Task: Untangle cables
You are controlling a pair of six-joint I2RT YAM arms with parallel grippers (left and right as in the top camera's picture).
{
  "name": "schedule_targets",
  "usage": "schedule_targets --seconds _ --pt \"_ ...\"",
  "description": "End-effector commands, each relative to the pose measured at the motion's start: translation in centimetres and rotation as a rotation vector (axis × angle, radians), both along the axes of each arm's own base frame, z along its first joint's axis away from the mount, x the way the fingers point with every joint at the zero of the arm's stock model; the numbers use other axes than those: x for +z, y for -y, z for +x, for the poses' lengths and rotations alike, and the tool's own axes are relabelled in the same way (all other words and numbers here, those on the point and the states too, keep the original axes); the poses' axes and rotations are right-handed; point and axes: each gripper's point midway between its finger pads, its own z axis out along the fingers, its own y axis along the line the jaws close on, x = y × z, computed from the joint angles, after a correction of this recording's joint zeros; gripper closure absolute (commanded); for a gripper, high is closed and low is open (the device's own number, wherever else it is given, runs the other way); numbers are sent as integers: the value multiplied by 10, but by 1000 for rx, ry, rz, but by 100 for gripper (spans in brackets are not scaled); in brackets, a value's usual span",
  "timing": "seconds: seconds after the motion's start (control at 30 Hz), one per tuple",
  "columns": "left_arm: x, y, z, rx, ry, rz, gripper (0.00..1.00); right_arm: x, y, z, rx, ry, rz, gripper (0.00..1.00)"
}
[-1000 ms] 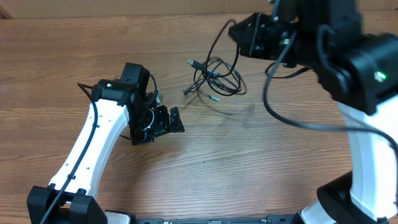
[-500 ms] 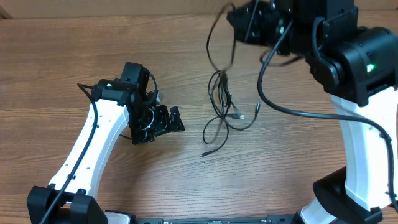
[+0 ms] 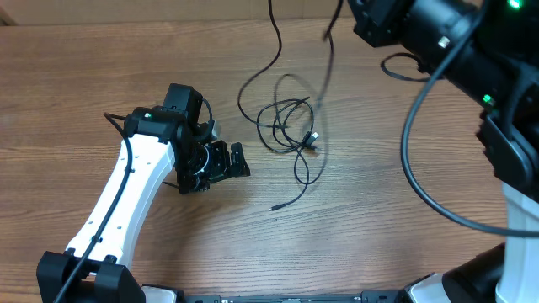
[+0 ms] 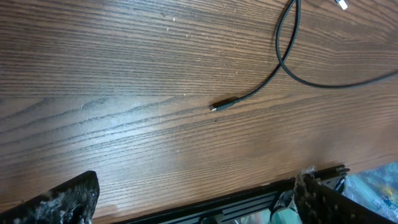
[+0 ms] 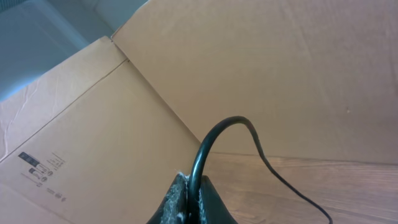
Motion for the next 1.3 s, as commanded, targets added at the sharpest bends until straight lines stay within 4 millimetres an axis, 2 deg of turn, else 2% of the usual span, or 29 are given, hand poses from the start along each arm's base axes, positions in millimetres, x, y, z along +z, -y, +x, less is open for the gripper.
schedule_targets --seconds 0.0,0.07,0.13,0.23,0.3,0.37,0.5,0.6,0.67,0.7,0.87,1.1,1.27 --pt "3 3 4 4 11 2 0 2 0 1 0 4 6 96" --pt "3 3 4 15 5 -1 0 3 1 -1 0 7 7 96" --pt "4 5 3 24 -3 -14 0 -5 2 -2 -1 -24 -7 96" --pt "13 20 0 15 -24 -114 0 -24 3 -3 -1 -97 -42 96" --pt "25 35 -2 9 -41 -235 0 -39 3 -4 -1 -150 -67 96" --pt "44 50 -3 -12 -47 -397 0 -54 3 -4 -1 -202 -92 96" --pt "96 73 -2 -59 -29 -763 0 -81 3 -6 3 -301 -137 96" --pt "138 78 1 -87 -1 -1014 0 -99 -2 -9 39 -362 -164 96" --pt "157 78 5 -111 24 -1122 0 -106 -9 -12 84 -393 -168 96" --pt "161 77 7 -105 14 -1146 1 -109 -13 -13 110 -411 -166 96" --pt "165 76 10 114 -322 -1130 0 -130 -32 -17 200 -497 -178 96" --pt "181 77 35 147 -376 -1122 0 -153 -45 -22 254 -530 -266 96" --pt "220 79 53 71 -263 -1134 0 -165 -50 -18 261 -567 -283 96"
